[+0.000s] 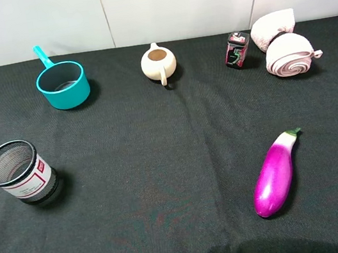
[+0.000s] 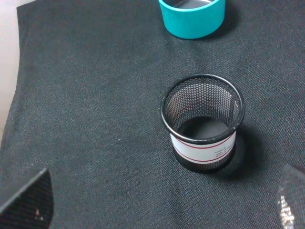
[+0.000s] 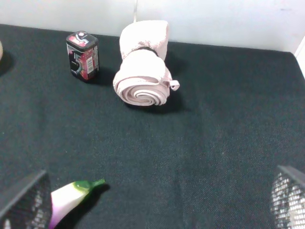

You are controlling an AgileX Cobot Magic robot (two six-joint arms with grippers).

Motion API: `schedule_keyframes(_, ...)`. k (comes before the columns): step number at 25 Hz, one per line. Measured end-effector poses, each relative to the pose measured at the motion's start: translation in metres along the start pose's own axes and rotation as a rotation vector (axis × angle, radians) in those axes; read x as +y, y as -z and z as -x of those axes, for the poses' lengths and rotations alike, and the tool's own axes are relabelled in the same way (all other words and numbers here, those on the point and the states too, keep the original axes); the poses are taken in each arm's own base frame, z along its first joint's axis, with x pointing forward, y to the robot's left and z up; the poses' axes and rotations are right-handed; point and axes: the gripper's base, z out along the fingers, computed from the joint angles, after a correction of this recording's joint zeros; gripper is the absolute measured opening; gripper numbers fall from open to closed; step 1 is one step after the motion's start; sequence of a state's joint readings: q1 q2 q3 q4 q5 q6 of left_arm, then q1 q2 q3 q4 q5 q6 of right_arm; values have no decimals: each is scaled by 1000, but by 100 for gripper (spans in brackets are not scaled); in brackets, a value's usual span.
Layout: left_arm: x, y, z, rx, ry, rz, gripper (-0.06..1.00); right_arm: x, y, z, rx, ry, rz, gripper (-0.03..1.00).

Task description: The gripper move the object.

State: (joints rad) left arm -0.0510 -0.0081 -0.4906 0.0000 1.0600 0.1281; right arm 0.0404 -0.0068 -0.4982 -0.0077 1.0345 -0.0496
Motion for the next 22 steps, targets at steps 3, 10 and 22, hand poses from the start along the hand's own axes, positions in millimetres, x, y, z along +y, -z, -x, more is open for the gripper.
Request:
schedule_keyframes(3,0,0,0,0,0,0,99,0,0,1,-6,0,0,69)
schedule_keyframes(10,0,0,0,0,0,0,99,0,0,1,-9,0,-1,69)
schedule_keyframes(22,0,0,0,0,0,0,99,0,0,1,-9,0,-1,69)
